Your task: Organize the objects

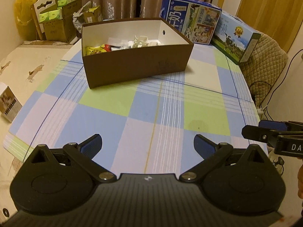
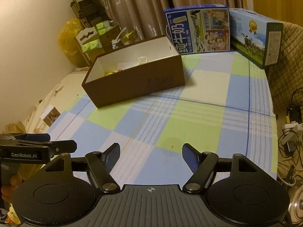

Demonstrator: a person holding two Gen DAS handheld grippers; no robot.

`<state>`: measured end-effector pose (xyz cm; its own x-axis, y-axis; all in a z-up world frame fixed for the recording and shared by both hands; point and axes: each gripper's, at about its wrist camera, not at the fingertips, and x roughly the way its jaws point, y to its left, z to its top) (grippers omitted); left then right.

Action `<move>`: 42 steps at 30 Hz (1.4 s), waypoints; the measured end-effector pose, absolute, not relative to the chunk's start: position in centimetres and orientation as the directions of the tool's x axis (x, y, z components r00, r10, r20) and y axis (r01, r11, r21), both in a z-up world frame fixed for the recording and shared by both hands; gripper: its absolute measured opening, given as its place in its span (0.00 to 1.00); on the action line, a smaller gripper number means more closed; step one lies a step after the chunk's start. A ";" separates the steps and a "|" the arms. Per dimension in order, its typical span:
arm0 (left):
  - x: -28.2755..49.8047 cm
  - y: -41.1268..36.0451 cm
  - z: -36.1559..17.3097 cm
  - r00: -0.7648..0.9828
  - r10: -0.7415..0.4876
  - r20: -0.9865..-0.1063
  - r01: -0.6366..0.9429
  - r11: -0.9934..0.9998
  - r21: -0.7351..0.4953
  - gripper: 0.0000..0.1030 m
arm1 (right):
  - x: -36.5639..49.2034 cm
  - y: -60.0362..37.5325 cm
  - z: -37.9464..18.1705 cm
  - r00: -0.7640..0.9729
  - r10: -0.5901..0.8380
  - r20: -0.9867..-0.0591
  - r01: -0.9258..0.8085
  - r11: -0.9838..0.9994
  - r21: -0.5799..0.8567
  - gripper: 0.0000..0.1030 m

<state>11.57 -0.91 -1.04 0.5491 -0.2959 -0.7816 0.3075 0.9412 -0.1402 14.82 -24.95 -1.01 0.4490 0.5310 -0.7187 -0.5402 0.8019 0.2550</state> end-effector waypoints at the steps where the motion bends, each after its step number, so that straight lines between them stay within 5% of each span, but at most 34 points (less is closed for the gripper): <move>1: 11.5 -1.0 -1.1 0.547 -0.294 -0.783 0.307 0.941 -0.139 0.99 | 14.7 -24.9 -1.1 0.446 0.531 -0.721 -0.541 0.802 0.255 0.68; 42: 10.8 -2.7 -2.4 0.527 -0.265 -0.808 0.319 0.942 -0.102 0.99 | 14.0 -25.3 -3.2 0.399 0.502 -0.767 -0.532 0.809 0.252 0.68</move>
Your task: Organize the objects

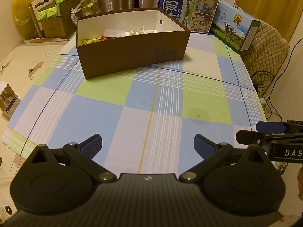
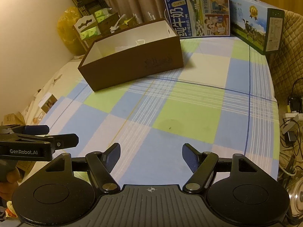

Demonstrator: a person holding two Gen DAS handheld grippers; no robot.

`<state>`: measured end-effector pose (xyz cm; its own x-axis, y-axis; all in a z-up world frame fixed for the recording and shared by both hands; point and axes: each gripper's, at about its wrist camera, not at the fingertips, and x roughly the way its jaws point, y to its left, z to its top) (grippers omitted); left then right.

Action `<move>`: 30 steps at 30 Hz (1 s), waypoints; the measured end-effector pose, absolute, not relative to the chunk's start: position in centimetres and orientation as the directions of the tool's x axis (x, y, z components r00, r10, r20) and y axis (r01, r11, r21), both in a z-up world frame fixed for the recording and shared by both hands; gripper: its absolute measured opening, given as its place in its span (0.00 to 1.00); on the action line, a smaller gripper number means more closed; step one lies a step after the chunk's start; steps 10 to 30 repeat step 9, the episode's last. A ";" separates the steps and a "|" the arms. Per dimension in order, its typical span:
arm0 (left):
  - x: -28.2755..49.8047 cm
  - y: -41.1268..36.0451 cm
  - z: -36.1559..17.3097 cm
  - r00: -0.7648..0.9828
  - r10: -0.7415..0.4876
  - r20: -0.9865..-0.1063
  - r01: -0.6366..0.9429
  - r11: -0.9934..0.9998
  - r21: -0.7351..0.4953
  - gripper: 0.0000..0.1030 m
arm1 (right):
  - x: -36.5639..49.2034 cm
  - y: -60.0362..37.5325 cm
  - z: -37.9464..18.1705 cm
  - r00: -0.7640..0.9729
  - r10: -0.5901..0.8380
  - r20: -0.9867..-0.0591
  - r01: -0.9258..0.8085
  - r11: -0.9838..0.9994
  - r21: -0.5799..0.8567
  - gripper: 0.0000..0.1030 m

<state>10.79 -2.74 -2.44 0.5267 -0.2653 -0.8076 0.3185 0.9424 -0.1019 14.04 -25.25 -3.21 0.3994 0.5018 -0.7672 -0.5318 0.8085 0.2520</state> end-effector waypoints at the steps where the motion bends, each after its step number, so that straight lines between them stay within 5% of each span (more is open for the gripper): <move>1: 10.8 -2.8 -2.5 0.527 -0.266 -0.808 0.320 0.942 -0.101 0.99 | 14.1 -25.3 -3.2 0.398 0.501 -0.768 -0.531 0.809 0.252 0.68; 30: 11.0 -3.1 -2.6 0.526 -0.265 -0.808 0.324 0.941 -0.098 0.99 | 14.4 -25.2 -3.5 0.396 0.498 -0.771 -0.525 0.812 0.255 0.68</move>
